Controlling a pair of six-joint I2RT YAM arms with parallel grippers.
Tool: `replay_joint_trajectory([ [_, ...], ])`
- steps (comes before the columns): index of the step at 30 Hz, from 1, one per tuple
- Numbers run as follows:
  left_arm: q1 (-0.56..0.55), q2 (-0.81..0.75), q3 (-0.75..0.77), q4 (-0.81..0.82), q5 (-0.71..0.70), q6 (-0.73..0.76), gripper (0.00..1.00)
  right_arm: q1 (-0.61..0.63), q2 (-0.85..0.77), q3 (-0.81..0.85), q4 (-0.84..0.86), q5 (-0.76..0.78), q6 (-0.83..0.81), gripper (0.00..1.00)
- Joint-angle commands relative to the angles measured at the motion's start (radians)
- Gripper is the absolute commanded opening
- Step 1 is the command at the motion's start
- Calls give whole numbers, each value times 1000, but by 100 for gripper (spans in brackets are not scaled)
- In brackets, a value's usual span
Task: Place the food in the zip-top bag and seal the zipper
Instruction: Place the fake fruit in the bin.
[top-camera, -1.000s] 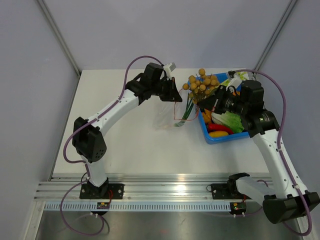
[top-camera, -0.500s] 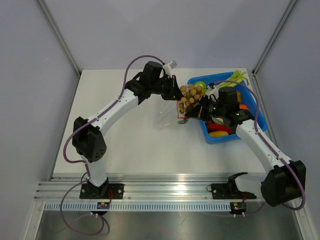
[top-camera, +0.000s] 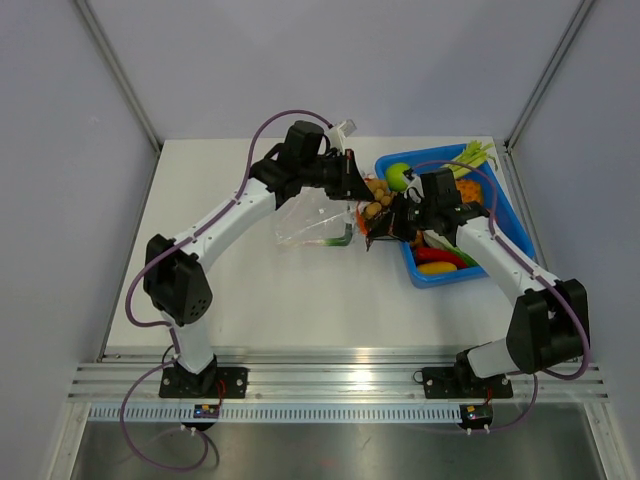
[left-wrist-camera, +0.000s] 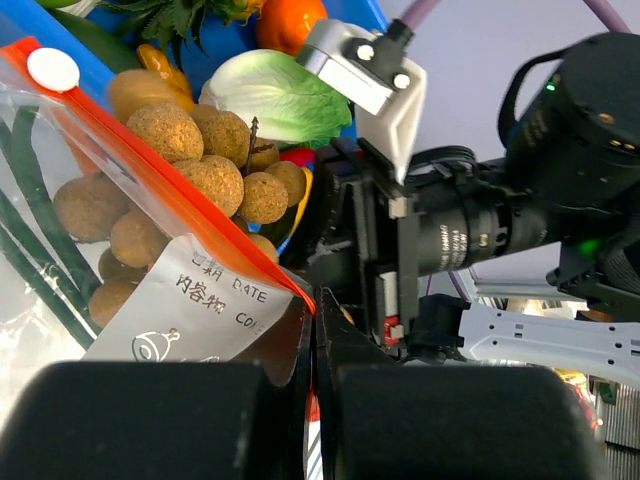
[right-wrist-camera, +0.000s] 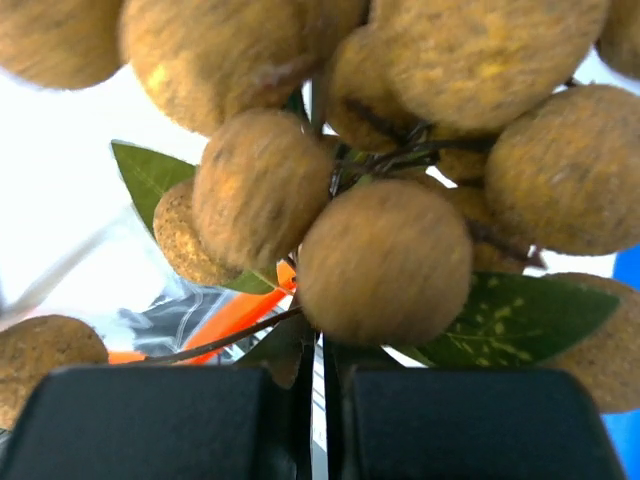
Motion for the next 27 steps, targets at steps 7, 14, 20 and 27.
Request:
replay_joint_trajectory([
  [7,-2,-79,2,85,89,-8,0,2,3,81,-101,65,-86,0],
  [14,-23,6,63,27,151,31,0,2,-66,137,-248,131,-165,0],
  [20,-74,132,244,-94,157,76,0,3,-152,196,-403,163,-256,0],
  [27,-100,234,361,-160,183,116,0,3,-218,245,-514,175,-313,0],
])
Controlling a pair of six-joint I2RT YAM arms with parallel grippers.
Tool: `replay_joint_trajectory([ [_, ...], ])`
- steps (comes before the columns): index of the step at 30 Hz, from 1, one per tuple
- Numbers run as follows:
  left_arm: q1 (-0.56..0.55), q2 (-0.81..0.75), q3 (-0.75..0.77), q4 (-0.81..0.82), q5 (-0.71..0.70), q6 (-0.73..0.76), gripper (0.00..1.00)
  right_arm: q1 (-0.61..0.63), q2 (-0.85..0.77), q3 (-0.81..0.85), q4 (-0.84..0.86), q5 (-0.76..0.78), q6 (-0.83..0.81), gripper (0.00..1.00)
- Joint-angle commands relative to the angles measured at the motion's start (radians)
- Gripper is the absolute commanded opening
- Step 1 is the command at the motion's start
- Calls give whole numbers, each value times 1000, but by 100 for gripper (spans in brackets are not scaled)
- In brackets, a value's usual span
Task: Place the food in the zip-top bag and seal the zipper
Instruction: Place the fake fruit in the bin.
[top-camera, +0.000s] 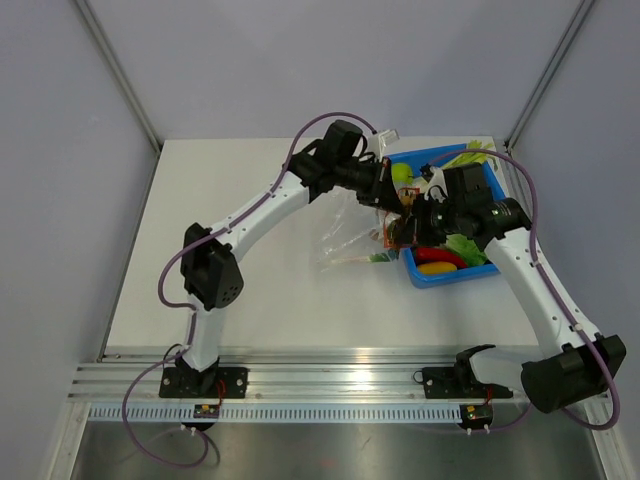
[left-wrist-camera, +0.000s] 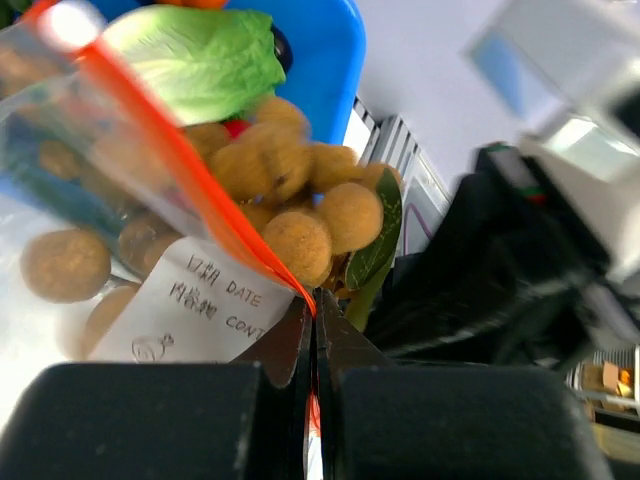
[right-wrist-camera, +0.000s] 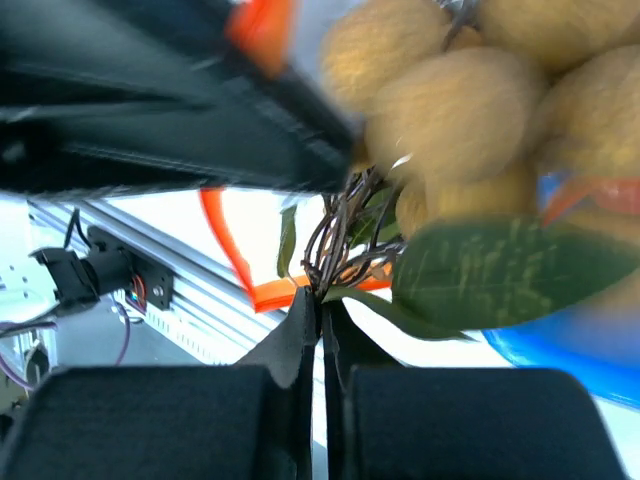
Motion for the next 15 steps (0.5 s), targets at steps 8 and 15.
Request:
replay_joint_trajectory([
  [8,-14,-51,0,74,158,56,0,2,-2,10,-52,-104,-104,0],
  [15,-12,-77,-24,114,242,66,0,2,17,-9,-39,-93,-104,0],
])
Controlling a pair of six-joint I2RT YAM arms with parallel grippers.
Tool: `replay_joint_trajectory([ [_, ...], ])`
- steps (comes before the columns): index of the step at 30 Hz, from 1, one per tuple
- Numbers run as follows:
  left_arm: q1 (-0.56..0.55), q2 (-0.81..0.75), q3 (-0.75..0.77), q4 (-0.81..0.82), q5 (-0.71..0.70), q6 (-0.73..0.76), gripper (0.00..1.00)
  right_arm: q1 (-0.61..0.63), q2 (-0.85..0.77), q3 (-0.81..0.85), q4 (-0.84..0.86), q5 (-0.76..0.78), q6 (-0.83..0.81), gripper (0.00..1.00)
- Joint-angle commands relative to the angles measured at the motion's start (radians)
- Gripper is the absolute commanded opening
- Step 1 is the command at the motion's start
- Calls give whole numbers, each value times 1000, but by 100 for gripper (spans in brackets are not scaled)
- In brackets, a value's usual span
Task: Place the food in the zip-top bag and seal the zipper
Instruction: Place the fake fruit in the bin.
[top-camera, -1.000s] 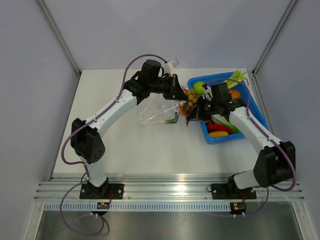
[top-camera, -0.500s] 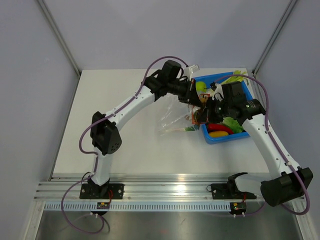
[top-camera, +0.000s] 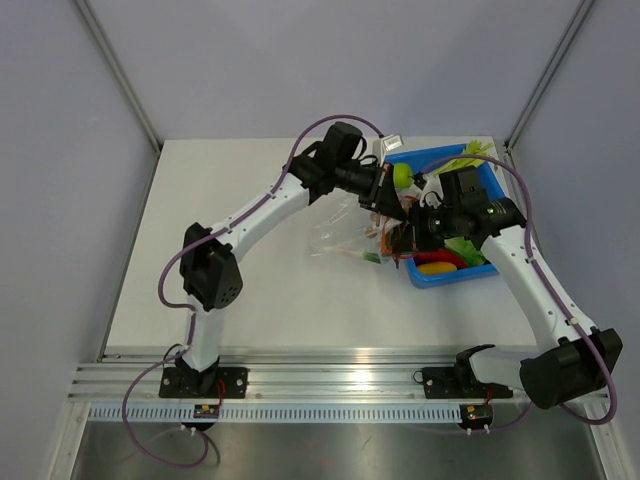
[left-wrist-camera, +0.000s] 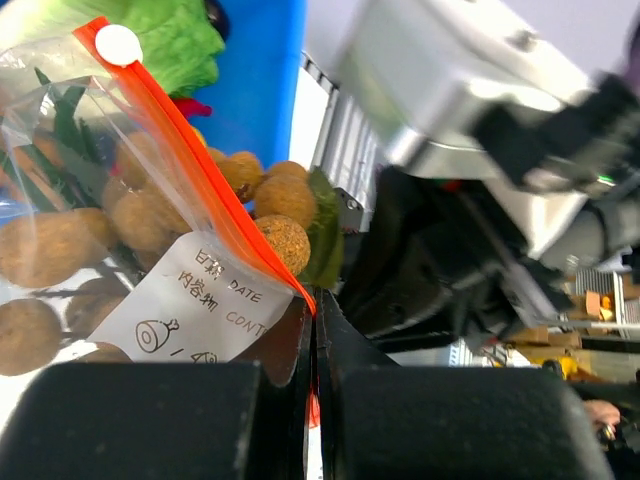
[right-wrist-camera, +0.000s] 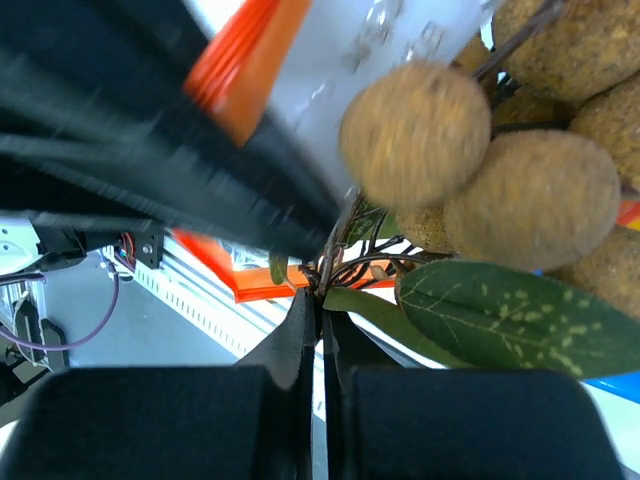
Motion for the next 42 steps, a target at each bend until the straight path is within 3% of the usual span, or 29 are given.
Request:
replay_joint_trajectory([
  [1,-2,-94,-26,110,113,-8,0,3,14,5,35,-14,-14,0],
  [4,-2,-116,-64,171,141,-30,0,3,36,4,51,36,3,0],
  [12,-2,-151,-121,146,151,11,0,2,-11,5,185,55,100,0],
  [19,-3,-156,-141,171,174,4,0,2,-88,-79,427,45,224,0],
  [26,0,-165,-147,199,173,-15,0,3,-5,-105,430,61,238,1],
  [28,11,-168,-156,222,164,-37,0,3,-16,-101,406,72,232,20],
  [33,43,-170,-202,308,159,-125,0,3,-103,-73,320,126,203,55],
  [37,50,-160,-213,330,148,-145,0,2,-159,-44,263,179,184,66],
  [42,53,-157,-227,328,145,-153,0,3,-237,-79,254,358,204,66],
])
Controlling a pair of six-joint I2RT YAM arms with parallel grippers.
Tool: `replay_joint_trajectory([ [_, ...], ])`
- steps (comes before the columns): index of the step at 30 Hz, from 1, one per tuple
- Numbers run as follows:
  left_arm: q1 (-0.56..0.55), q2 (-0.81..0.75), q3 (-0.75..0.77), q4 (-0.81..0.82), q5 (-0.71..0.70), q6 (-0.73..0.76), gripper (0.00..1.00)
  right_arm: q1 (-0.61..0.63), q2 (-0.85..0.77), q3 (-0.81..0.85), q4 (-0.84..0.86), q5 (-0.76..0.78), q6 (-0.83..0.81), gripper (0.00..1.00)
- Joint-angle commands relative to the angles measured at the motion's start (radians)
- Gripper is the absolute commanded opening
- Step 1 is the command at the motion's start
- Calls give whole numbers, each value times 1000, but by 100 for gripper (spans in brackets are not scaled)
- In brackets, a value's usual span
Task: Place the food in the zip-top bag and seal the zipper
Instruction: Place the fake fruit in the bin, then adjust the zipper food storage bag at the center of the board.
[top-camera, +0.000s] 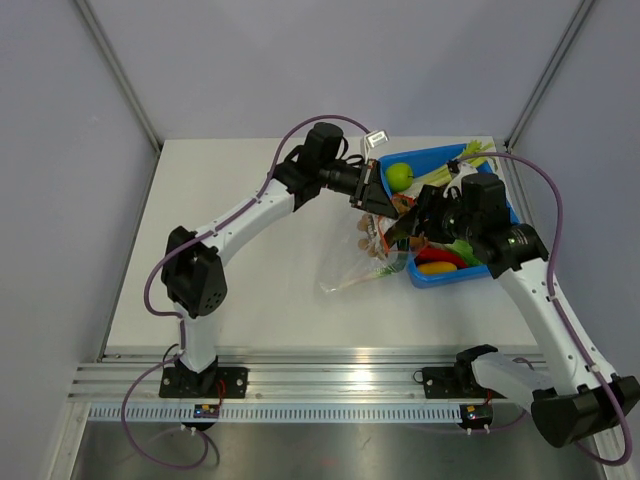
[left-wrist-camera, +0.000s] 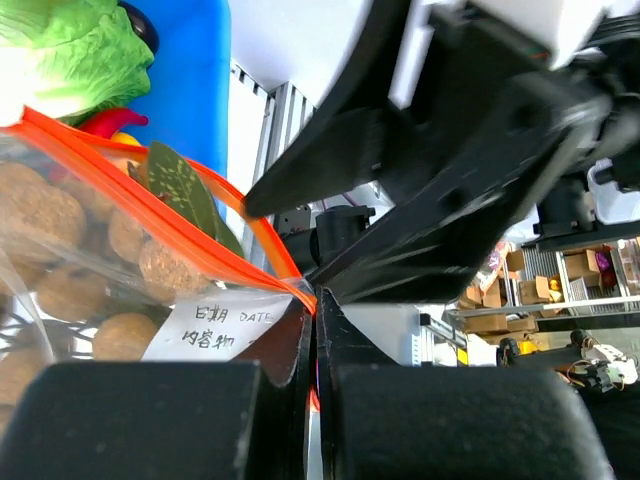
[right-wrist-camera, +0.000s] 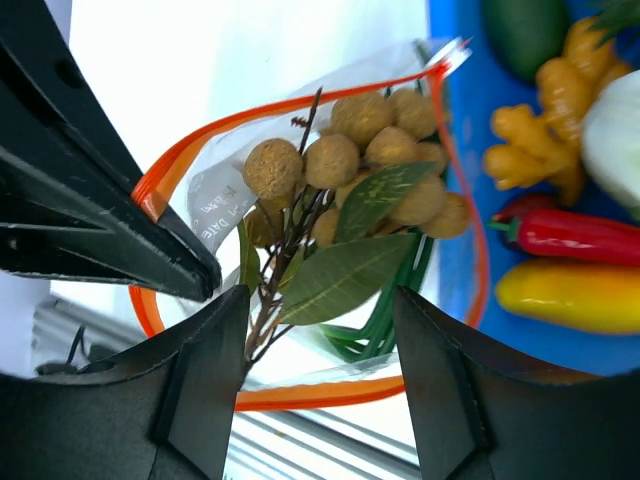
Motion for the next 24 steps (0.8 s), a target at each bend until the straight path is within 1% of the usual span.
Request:
replay_joint_trajectory([
  [1,8,-36,-16,69,-2,-22,0,8,-64,11,-1,154,1,66],
  [3,8,-46,-26,75,-1,-21,0,7,-80,-3,-13,227,18,66],
  [6,12,-56,-30,78,1,-21,0,5,-44,-6,-51,300,34,67],
  [8,13,-62,-32,77,1,-19,0,5,-26,-10,-56,311,44,67],
  [14,18,-70,-41,78,2,-16,0,-15,-23,-41,-39,297,61,58],
  [21,21,-72,-41,87,7,-21,0,-32,-9,-125,2,240,69,51],
  [24,22,-76,-46,90,7,-21,0,-32,6,-181,66,171,90,38],
])
